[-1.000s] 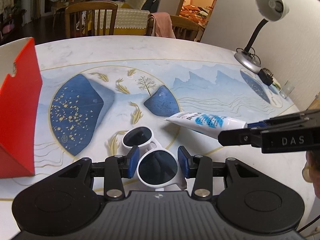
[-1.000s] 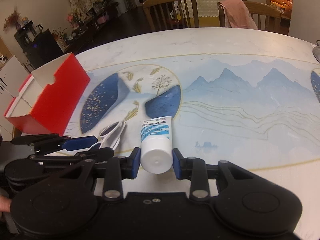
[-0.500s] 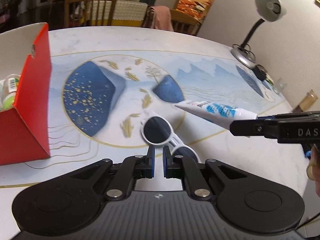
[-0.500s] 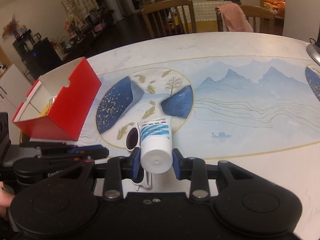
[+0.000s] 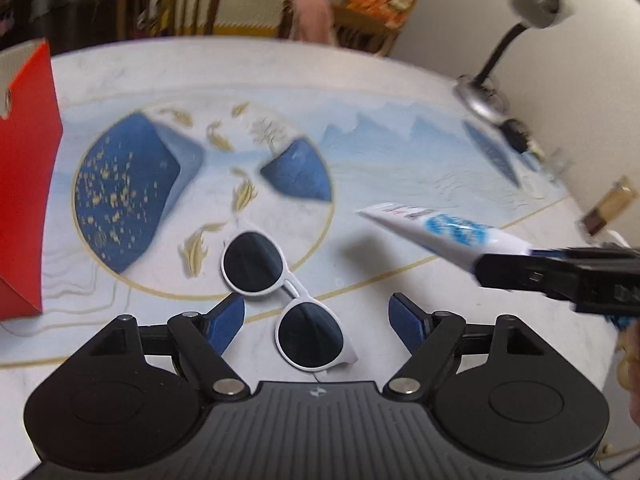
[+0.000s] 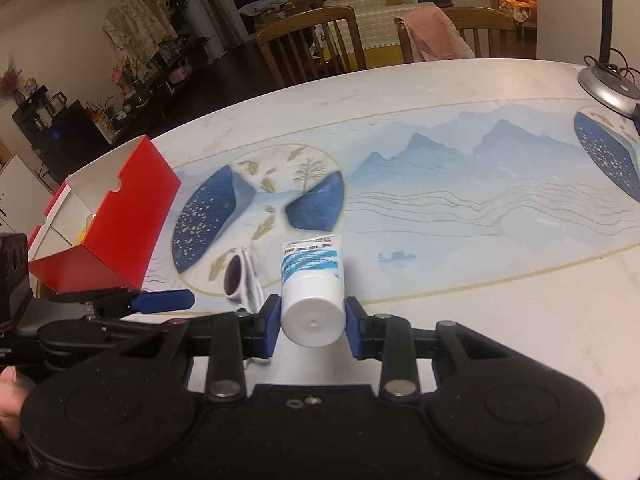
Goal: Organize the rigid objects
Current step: 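Lift the tube with the right gripper while the left gripper lifts the sunglasses, then carry the ointment tube and sunglasses over into the red box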
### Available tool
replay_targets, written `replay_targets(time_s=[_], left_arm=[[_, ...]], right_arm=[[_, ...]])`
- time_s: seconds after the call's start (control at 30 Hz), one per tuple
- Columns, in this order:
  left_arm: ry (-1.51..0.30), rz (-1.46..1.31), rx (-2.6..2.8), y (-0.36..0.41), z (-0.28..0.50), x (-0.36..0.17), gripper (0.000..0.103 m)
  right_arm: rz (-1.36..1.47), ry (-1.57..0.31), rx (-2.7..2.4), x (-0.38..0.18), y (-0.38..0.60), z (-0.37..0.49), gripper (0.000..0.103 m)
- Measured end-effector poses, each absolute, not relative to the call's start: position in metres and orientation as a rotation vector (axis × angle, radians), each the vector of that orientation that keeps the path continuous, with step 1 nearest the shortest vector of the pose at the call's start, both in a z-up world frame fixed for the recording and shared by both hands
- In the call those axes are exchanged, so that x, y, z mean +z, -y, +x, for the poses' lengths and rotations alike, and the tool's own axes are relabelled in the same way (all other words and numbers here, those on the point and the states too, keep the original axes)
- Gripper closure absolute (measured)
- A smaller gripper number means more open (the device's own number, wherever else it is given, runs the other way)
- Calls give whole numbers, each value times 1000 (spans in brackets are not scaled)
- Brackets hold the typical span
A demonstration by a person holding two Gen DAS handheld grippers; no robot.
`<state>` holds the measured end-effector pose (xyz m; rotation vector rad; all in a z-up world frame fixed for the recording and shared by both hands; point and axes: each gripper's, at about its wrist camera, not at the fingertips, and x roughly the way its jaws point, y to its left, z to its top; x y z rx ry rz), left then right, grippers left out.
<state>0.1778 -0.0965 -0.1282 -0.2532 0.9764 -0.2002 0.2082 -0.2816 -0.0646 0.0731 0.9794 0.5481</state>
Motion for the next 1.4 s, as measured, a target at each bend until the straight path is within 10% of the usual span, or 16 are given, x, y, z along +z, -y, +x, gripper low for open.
replay_targets(time_s=[0.47, 0.9, 1.4], left_arm=[[-1073, -199, 96, 128, 216, -148, 26], [-1020, -165, 116, 124, 211, -146, 78], [-957, -290, 78, 86, 175, -134, 79]], right_arm=[[93, -987, 587, -75, 322, 228, 70], [91, -990, 619, -79, 330, 236, 70], [76, -983, 630, -73, 315, 229, 70]])
